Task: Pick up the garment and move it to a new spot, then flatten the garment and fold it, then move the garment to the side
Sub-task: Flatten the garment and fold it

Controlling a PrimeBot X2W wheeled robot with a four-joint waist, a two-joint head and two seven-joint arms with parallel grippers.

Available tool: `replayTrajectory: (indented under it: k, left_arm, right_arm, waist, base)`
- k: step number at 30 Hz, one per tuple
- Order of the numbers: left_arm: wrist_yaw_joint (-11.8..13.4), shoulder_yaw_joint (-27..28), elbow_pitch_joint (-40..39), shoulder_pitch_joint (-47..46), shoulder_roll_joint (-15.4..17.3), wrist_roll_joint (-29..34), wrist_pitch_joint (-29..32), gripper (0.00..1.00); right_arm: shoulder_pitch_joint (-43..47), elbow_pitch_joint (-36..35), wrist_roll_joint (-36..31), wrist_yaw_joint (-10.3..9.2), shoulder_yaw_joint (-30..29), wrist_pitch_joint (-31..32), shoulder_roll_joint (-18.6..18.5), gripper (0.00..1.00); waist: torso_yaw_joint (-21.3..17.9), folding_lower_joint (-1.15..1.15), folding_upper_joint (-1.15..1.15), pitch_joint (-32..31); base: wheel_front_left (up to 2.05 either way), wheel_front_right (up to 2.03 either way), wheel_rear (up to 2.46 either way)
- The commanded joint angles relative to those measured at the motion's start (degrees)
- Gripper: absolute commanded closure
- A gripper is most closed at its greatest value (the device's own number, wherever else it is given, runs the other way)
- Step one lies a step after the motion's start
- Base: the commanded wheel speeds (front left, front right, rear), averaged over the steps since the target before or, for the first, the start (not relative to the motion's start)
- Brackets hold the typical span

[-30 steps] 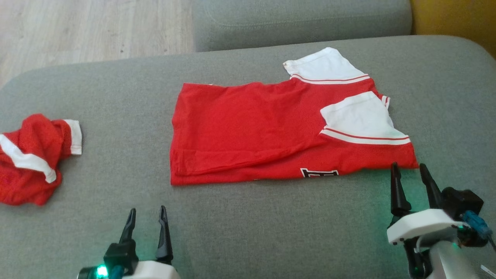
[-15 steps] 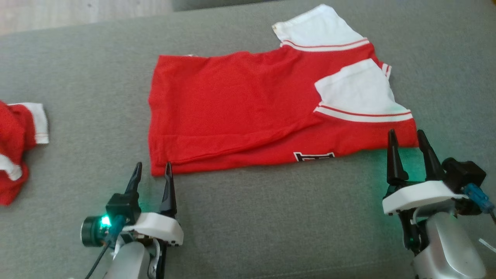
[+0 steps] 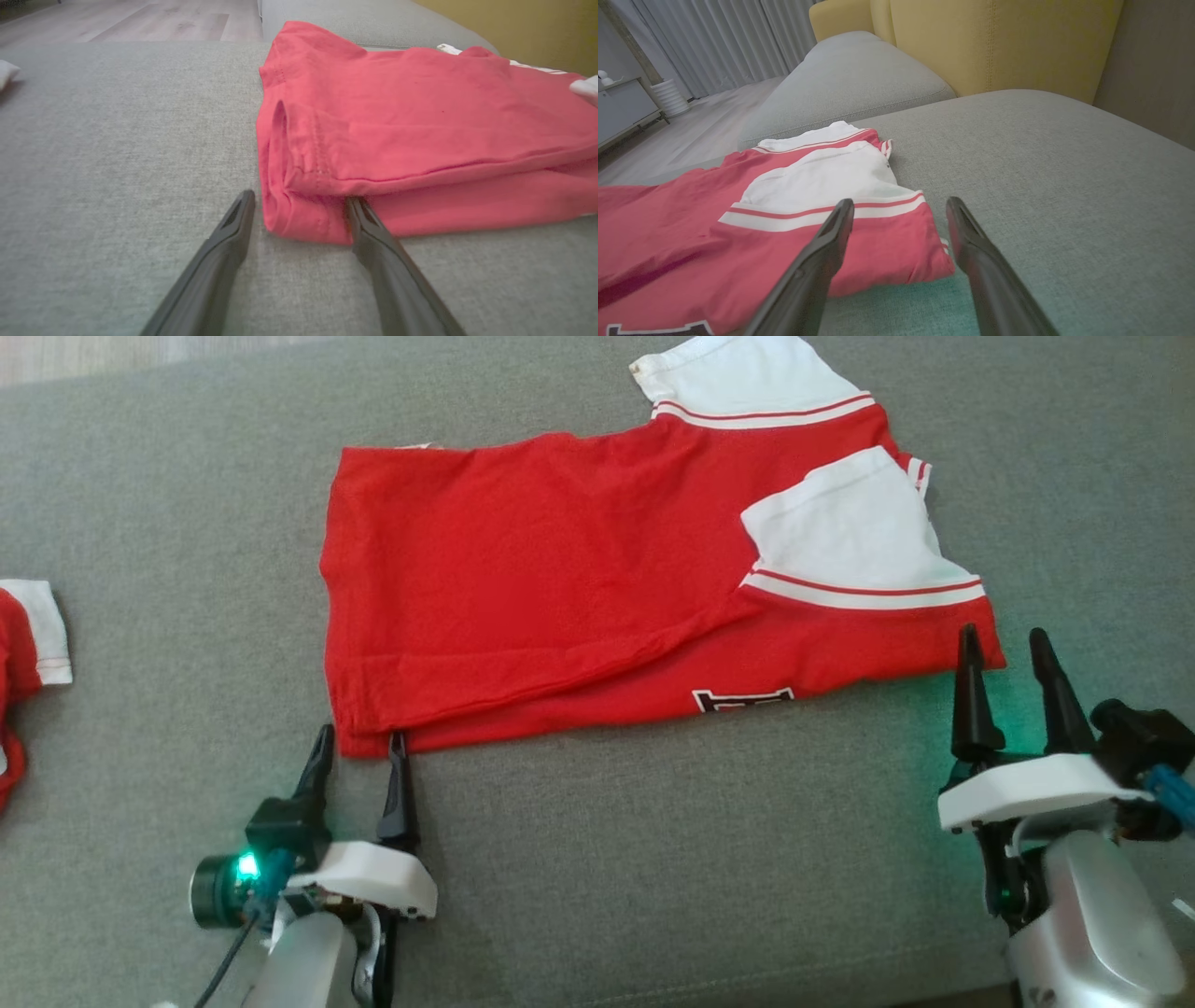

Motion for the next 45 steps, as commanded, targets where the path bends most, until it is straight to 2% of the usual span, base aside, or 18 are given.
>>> replayTrajectory:
  k: [1, 2, 3, 5, 12, 19, 20, 21, 22, 26, 32, 38, 45]
  left_arm:
    - [0.6, 2.1, 0.7, -1.8, 0.9, -0.5, 0.0, 0.00]
    - [0.5, 1.9, 2.0, -2.1, 0.9, -0.6, 0.0, 0.51]
    - [0.3, 1.5, 3.3, -2.4, 0.9, -0.9, 0.0, 0.71]
    - [-0.4, 0.6, 5.5, -3.4, 0.9, -1.1, 0.0, 1.00]
    - [-2.6, -2.4, 9.9, -5.5, 0.9, -3.4, 0.0, 1.00]
    - [-3.1, -5.1, 8.9, -5.8, 0.9, -6.0, 0.0, 1.00]
    - [-3.1, -5.4, 8.6, -5.7, 0.9, -6.3, 0.0, 1.00]
    - [-3.3, -5.6, 8.2, -5.6, 0.9, -6.6, 0.0, 1.00]
    - [-3.4, -5.8, 7.9, -5.4, 0.9, -6.9, 0.0, 1.00]
    - [-3.5, -6.9, 6.7, -4.6, 0.9, -7.4, 0.0, 1.00]
    - [-5.1, -7.9, 1.2, -4.4, 0.9, -11.4, 0.0, 1.00]
    - [-5.4, -5.1, -4.8, -8.8, 0.9, -12.7, 0.0, 1.00]
    - [-5.0, -1.7, -4.2, -8.9, 0.9, -15.3, 0.0, 1.00]
  right_arm:
    - [-2.2, -1.7, -0.2, 0.01, 0.7, -0.3, 0.0, 0.00]
    - [-2.4, -1.4, -0.5, 0.01, 0.2, -0.3, 0.1, 0.00]
    - [-2.6, -1.0, -0.7, 0.01, -0.4, -0.3, 0.1, 0.00]
    - [-3.0, 0.3, -1.6, 0.01, -1.9, -0.3, 0.2, 0.00]
    - [-5.2, 6.1, -2.8, 0.01, -4.5, -0.3, 0.5, 0.00]
    - [-8.3, 15.0, 1.0, 0.01, -1.6, -0.3, 0.8, 0.00]
    - [-8.6, 16.0, 1.8, 0.01, -1.4, -0.3, 0.8, 0.18]
    - [-8.8, 17.1, 2.7, 0.01, -0.9, -0.3, 0.8, 0.75]
    - [-9.0, 18.0, 3.7, 0.01, -0.6, -0.3, 0.8, 1.00]
    - [-8.8, 19.5, 6.4, 0.01, -0.4, -0.3, 0.8, 1.00]
    - [-8.6, 13.8, 11.3, 0.01, 0.4, -0.3, 0.8, 1.00]
    - [-12.2, 9.4, 16.6, 0.01, 1.7, -0.3, 0.2, 1.00]
    - [-13.1, 11.6, 20.4, 0.01, 0.9, -0.3, -0.5, 1.00]
  waist:
    - [0.0, 0.00, 0.00, 0.3]
    - [-0.1, 0.00, 0.00, 0.3]
    - [-0.2, 0.00, 0.00, 0.5]
    - [-0.2, 0.00, 0.00, 0.8]
    - [-0.2, 0.00, 0.00, 1.5]
    - [1.0, 0.00, 0.00, 2.1]
    - [1.2, 0.00, 0.00, 2.2]
    - [1.4, 0.00, 0.00, 2.2]
    - [1.5, 0.00, 0.00, 2.2]
    - [2.0, 0.00, 0.00, 1.9]
    - [2.6, 0.00, 0.00, 0.7]
    - [3.2, 0.00, 0.00, -2.9]
    - [3.3, 0.00, 0.00, -9.2]
  base:
    - [0.00, 0.00, 0.00]
    - [0.00, 0.00, 0.00]
    - [0.00, 0.00, 0.00]
    - [0.00, 0.00, 0.00]
    - [0.00, 0.00, 0.00]
    - [0.00, 0.00, 0.00]
    - [0.00, 0.00, 0.00]
    - [0.00, 0.00, 0.00]
    - [0.00, 0.00, 0.00]
    - [0.00, 0.00, 0.00]
    - [0.00, 0.00, 0.00]
    - [0.00, 0.00, 0.00]
    - [0.00, 0.00, 0.00]
